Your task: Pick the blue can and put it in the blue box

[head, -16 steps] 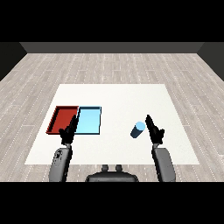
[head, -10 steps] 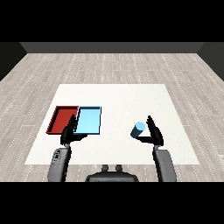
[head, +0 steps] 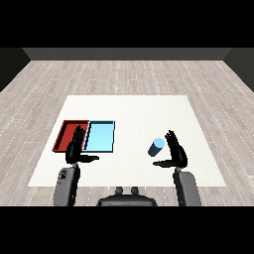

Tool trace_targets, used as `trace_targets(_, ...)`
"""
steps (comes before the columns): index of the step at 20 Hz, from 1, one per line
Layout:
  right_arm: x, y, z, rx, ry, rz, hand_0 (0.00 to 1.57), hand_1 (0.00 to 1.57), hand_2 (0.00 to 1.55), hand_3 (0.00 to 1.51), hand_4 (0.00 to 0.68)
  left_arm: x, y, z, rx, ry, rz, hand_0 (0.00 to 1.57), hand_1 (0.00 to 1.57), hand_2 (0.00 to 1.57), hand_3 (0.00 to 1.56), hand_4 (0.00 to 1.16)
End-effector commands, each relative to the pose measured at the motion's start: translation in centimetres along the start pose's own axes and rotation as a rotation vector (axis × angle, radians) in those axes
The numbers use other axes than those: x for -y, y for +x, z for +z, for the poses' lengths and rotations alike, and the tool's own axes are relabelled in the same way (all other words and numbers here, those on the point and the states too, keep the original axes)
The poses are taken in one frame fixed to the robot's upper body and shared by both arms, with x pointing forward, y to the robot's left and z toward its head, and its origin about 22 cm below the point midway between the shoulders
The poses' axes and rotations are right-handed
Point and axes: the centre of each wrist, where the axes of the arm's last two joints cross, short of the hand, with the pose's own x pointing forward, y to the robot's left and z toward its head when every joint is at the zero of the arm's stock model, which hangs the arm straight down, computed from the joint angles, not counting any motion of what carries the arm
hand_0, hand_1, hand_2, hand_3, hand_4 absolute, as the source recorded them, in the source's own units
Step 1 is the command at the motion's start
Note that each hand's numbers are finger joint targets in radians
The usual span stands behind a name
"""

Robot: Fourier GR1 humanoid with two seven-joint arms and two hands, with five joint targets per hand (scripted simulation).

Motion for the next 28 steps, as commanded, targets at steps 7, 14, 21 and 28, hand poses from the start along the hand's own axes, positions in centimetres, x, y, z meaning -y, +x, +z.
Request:
trace_targets(7,1.1,-0.1,1.1,-0.003,-0.026,-0.013,0.00,0.00,0.00,0.00,0.000,-1.1,-1.2,0.8,0.027,0.008,0.005,0.00,0.00,0.00,0.00,0.00)
trace_targets(14,2.2,-2.2,0.1,-0.029,-0.086,-0.032,0.00,0.00,0.00,0.00,0.000,1.3,-1.1,-0.3,0.031,0.003,0.014,0.00,0.00,0.00,0.00,0.00)
trace_targets(21,3.7,-3.6,-2.7,-0.077,-0.101,-0.044,0.00,0.00,0.00,0.00,0.000,0.1,-0.5,-0.5,0.019,0.008,0.029,0.00,0.00,0.00,0.00,0.00)
trace_targets(28,3.0,-6.2,-2.5,-0.119,-0.086,-0.063,0.00,0.00,0.00,0.00,0.000,-0.6,-1.5,2.1,0.028,0.016,0.049,0.00,0.00,0.00,0.00,0.00)
